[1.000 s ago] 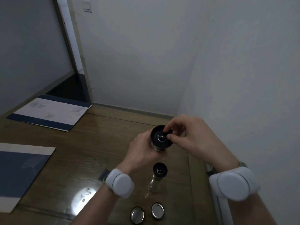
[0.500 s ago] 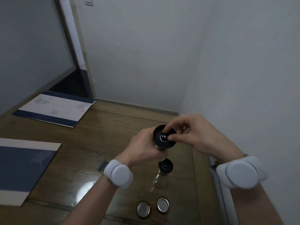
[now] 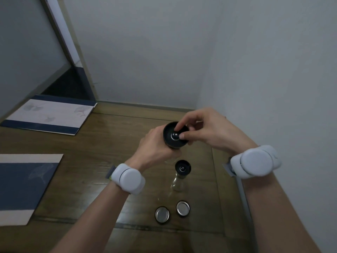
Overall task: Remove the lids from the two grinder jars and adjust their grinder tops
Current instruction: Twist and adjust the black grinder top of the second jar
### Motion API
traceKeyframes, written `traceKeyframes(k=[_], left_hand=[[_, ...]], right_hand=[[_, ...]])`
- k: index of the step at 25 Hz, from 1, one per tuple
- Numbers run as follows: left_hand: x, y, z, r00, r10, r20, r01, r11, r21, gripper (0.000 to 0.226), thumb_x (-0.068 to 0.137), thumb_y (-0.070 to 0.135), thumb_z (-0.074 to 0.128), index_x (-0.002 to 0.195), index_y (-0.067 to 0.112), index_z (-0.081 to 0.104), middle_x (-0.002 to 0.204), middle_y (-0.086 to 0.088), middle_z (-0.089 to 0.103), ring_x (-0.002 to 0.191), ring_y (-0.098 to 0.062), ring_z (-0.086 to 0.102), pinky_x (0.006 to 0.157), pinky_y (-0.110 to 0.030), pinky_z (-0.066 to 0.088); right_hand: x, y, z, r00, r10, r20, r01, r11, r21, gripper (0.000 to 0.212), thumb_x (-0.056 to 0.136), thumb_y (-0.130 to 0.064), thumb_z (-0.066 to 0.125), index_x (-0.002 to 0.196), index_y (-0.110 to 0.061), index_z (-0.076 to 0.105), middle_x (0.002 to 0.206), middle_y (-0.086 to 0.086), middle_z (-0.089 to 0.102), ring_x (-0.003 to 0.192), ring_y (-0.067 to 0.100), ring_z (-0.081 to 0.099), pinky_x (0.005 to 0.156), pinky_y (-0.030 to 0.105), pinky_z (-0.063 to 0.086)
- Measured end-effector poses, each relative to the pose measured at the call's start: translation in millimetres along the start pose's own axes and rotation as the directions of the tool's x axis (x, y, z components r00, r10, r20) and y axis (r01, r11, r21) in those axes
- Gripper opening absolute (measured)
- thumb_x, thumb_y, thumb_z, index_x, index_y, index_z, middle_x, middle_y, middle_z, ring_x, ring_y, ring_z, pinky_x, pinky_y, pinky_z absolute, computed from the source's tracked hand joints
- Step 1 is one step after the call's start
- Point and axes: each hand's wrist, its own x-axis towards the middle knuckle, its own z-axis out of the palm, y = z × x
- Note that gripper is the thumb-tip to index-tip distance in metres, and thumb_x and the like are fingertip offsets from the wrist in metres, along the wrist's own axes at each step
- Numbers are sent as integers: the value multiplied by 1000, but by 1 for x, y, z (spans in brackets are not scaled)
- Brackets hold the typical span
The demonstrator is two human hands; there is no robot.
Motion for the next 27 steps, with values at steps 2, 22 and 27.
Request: traceKeyframes(k=[2,22,27], left_hand=[[0,0,0,1000,12,28,-12,1000,1,51,52,42,73,103,40,69,96,6,78,91,-25,74,78,-51,61],[-5,16,23,886,-112,-450,4,972,-235,43,75,53,60,111,32,70,93,4,78,91,-25,74,77,-48,61],[-1,4,6,953,-68,-296,8,980,-198,47,62,53,70,108,40,71,92,11,78,91,-20,75,76,-47,62]], right_hand=[[-2,-1,-2,999,4,35,-6,999,38,13,82,-4,81,90,-15,78,61,5,48,59,22,70,74,42,59],[-7,-34,70,745,183,-641,-198,979,50,14,82,-32,74,90,-30,63,82,-11,57,73,8,57,60,24,40],[-15,-22,43,886,104,-453,-137,990,-42,14,81,-37,76,92,-35,68,69,-9,60,69,6,59,63,32,52]])
